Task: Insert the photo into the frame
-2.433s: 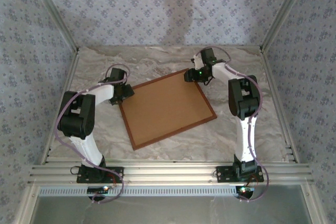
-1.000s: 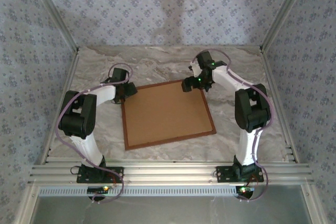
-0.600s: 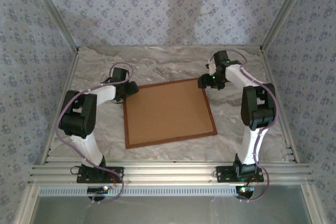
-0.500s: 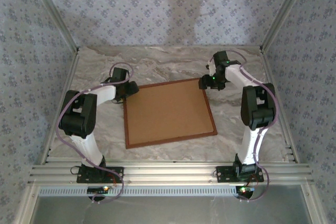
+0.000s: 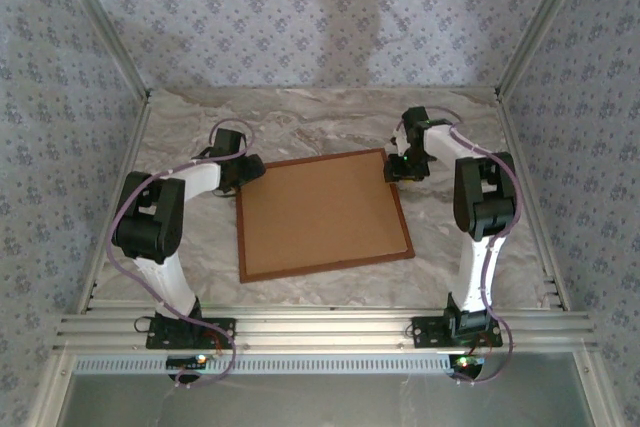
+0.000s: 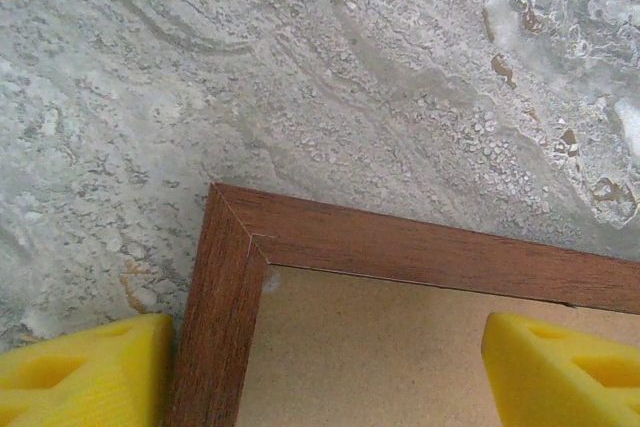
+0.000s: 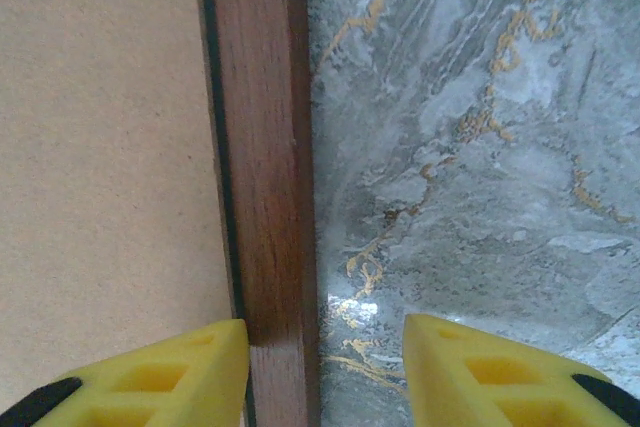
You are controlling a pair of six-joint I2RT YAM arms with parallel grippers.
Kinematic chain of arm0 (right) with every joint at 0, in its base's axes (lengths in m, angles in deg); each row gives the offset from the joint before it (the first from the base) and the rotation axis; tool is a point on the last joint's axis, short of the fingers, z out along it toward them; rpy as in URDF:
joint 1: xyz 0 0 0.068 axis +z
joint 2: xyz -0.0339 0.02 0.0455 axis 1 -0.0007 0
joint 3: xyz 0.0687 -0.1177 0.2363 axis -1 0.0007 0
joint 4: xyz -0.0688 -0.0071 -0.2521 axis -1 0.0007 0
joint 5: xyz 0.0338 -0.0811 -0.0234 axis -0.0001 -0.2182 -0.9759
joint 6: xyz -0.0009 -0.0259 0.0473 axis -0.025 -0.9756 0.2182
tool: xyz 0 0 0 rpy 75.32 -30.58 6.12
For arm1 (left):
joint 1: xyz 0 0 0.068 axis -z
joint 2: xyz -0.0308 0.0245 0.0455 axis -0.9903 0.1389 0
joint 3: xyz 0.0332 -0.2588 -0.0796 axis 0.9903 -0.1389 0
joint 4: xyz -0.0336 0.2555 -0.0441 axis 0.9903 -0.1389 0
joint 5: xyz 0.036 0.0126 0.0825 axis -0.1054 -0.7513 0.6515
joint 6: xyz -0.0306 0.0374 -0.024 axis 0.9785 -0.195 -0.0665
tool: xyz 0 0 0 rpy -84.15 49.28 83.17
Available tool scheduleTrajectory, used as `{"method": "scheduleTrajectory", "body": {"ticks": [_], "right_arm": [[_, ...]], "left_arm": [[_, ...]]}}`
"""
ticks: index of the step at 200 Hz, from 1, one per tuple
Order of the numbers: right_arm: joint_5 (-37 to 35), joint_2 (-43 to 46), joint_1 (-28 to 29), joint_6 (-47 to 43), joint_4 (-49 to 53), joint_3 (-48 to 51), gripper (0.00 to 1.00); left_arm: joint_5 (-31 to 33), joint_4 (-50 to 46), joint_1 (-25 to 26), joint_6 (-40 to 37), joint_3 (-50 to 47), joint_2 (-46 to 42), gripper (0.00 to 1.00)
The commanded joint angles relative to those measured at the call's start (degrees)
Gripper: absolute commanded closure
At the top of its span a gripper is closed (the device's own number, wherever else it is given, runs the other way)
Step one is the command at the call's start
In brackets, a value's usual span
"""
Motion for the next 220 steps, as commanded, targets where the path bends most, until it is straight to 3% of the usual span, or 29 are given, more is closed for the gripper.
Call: {"method": "scheduleTrajectory", "body": {"ticks": [1,75,220], "right_arm": [[-1.19,-0.45,-0.25,-0.78,2.57,-0.13,0.56],[-1.93,-2.83,-0.08,-2.42,3.03,-0.92,0.58],[3.65,-5.14,8.91,-6.55,-0.21,-0.48,0.55]], "left_arm": [[-14.78,6.17,2.73,0.58,-1.36,4.32,0.21],[-14.98,6.52,2.66,0.58,-1.46,4.66,0.2],[-19.1,9.53,5.81,2.1,-0.14,8.77,0.21]]}}
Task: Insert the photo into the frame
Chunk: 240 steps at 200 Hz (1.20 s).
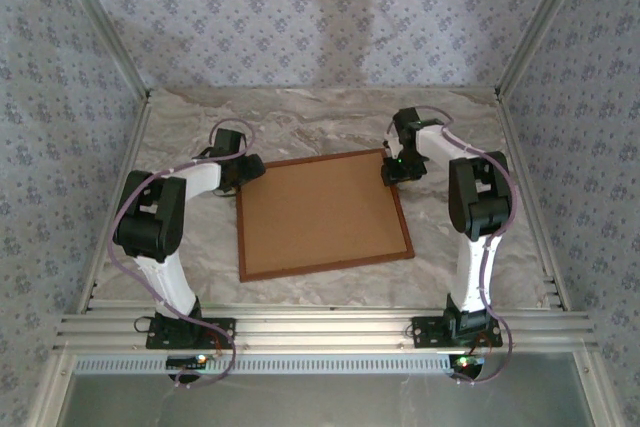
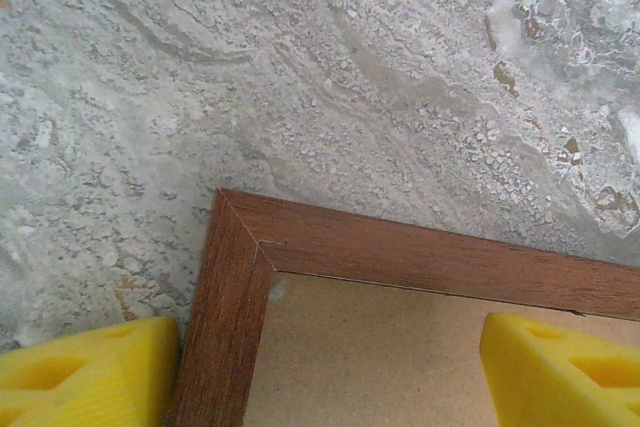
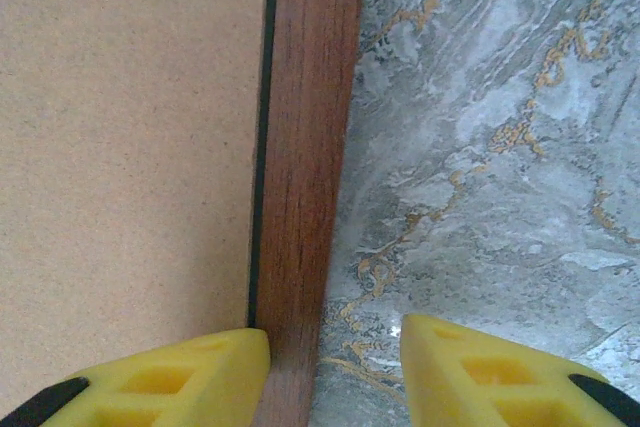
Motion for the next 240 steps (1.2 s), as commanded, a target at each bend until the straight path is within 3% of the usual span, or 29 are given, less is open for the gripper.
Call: {"method": "scheduleTrajectory", "body": {"ticks": [1,150,202,240], "right_arm": [[8.45,-4.17,5.56,-1.16,-1.19,0.48,0.55],[4.67,-0.28,13.33,-0.19,-9.34,1.94,0.51],[7.39,9.49,8.9,4.48,-15.53,5.22,0.51],[10.84,10.49,3.26,6.92,-14.82,5.57,0.49]], "left_arm": [[-18.93,8.63,5.82,2.05,-0.22,7.41,0.22],[-18.41,7.83,6.27,1.36,-0.22,8.18,0.22],[-16.79,7.15,6.17,1.23,-0.24,7.98,0.22],[-16.3,6.82,5.64,1.03,-0.49,7.69,0.21]]}}
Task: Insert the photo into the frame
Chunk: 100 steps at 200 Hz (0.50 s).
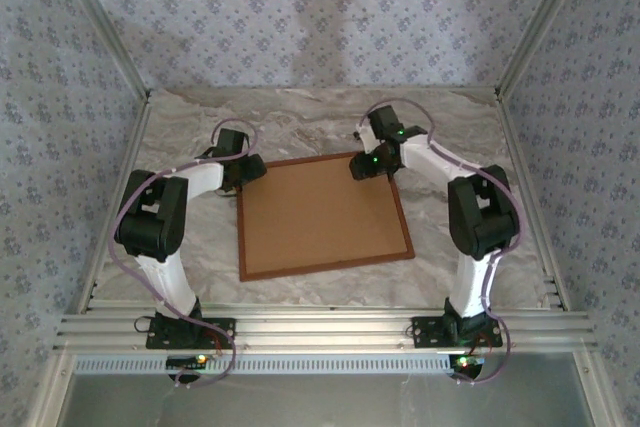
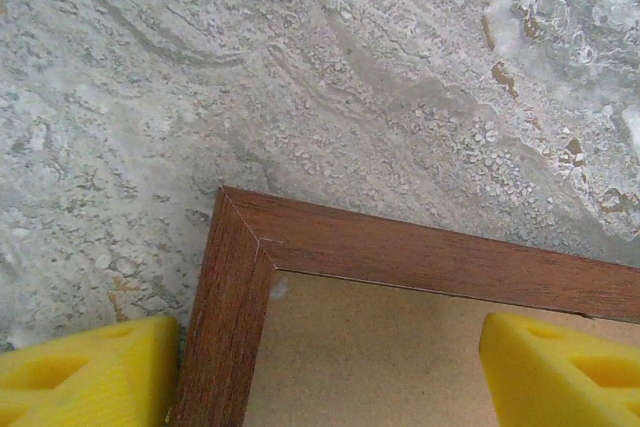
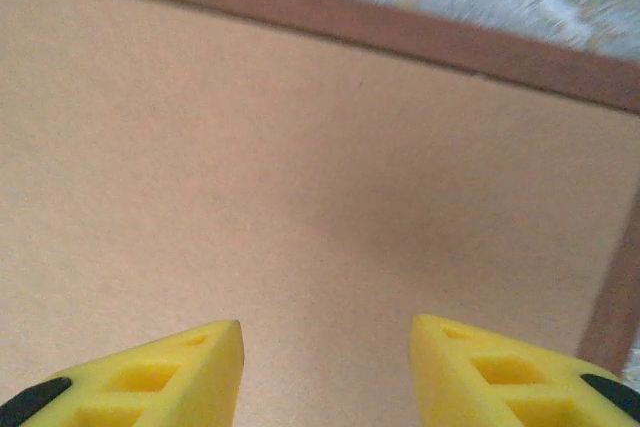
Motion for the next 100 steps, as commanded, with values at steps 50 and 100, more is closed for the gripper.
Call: {"method": "scheduleTrajectory", "body": {"ticks": [50,100], "right_arm": [[14.41,-5.65,-9.02,5.91,-0.17,-3.91,0.36],[13.91,-9.75,-10.5,6.02,0.59,-6.91,0.36]], "left_arm": [[-17.78,6.35,4.48,0.86,-0.82,6.4,0.21],[-17.78,5.97,4.48,0.65,-0.57,6.14,0.21]]}}
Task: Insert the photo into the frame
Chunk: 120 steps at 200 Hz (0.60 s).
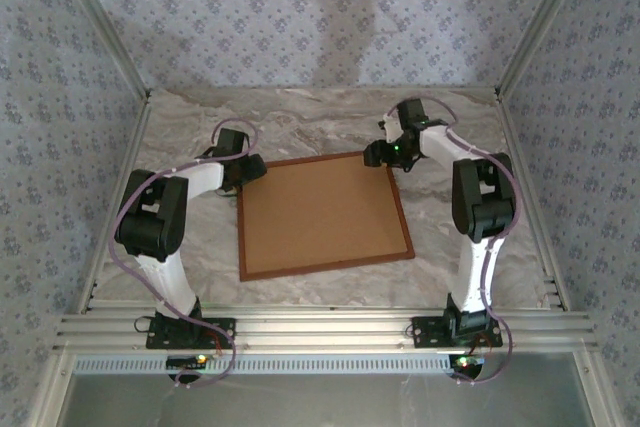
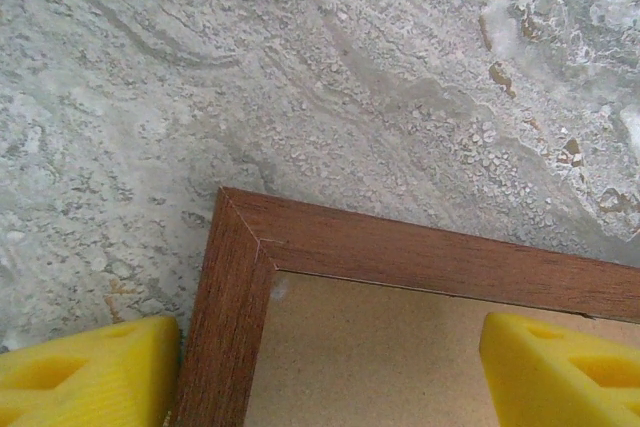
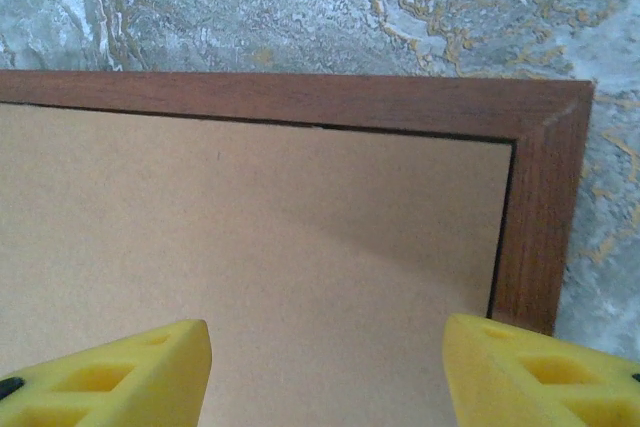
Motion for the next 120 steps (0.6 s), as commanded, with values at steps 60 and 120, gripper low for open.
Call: {"method": "scheduleTrajectory", "body": {"ticks": [60,120], "right_arm": [[0.7,-2.34,-2.12,0.81,1.57,-1.73,0.37],[0.67,-3.86,-2.15,0.64,1.64,-0.9,0.38]], "left_arm": [[-17.74,6.02,4.48,1.03,-0.74,6.58,0.21],[-17.82,6.19,4.48,0.93,-0.77,6.71,0.21]]}}
